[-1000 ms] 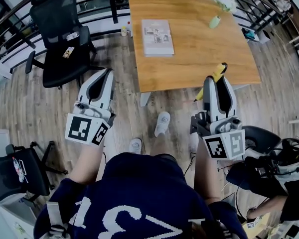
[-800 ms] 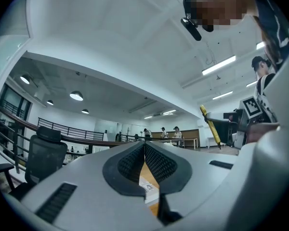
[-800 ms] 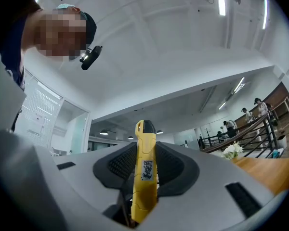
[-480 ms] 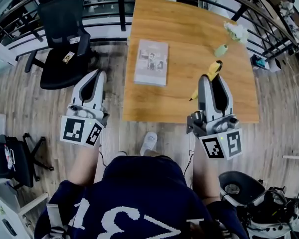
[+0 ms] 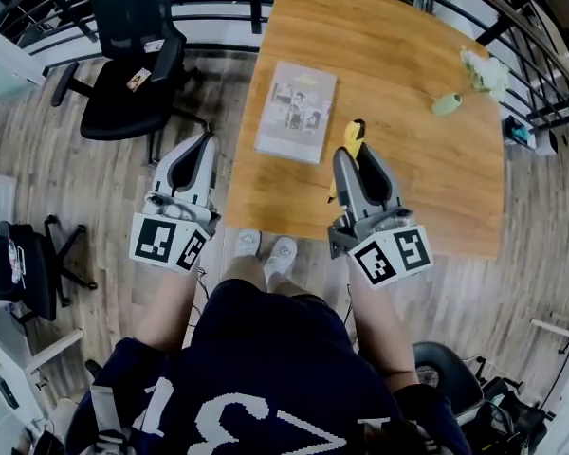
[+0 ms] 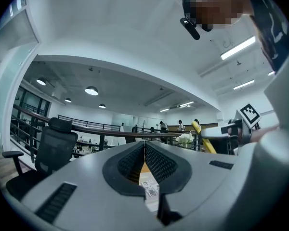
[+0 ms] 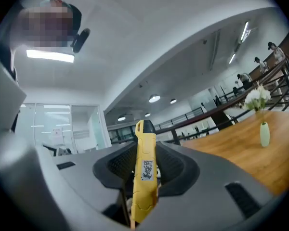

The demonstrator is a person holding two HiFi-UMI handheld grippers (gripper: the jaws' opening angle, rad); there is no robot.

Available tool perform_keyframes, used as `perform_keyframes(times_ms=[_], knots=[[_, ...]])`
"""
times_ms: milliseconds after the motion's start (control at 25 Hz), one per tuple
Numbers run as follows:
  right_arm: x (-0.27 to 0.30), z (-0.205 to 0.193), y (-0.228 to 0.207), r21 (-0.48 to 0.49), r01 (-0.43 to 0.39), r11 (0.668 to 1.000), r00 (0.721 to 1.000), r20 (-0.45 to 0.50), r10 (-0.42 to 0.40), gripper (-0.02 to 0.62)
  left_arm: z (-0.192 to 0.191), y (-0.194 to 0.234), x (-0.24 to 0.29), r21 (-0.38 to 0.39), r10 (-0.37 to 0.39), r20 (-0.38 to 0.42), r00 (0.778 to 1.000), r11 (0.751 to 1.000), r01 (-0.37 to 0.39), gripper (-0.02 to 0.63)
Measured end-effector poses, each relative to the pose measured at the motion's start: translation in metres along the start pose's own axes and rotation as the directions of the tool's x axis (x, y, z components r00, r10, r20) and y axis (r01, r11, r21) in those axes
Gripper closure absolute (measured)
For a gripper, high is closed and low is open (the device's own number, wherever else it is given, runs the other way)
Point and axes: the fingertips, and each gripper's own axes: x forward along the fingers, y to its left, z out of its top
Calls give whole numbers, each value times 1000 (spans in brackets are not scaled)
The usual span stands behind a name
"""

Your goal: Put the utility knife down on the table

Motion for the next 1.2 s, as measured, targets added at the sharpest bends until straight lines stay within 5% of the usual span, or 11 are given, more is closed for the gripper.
perform_keyframes(times_ms=[160,400,520,680,760,880,1040,1200], knots=[[23,-113,-21,-37,40,999,956,-289,-49,457,-28,0,6,-14,-4,-64,998,1000,3,591],[29,-261,-42,-155,60,986,795,-590,-141,457,-56,13,-5,-21,-12,-151,988,1000,9,591],[23,-300,-51,-192,71,979,716,-673,-184,454,-61,22,-10,-20,-6,-177,984,1000,3,591],[25,-315,-57,-211,86,974,677,-705,-213,448,-61,31,-9,-17,-9,-179,984,1000,6,591],[28,-298,-55,-210,90,973,707,-675,-211,442,-54,32,-7,-13,-19,-165,986,1000,17,591],[37,-233,-56,-213,122,969,818,-531,-220,551,-38,33,1,3,-37,-126,991,999,37,591],[45,-110,-50,-229,146,962,947,-249,-203,571,-5,34,16,33,-52,-54,997,998,54,591],[33,7,-27,-270,157,950,987,4,-162,572,34,28,30,62,-77,22,997,995,76,591]])
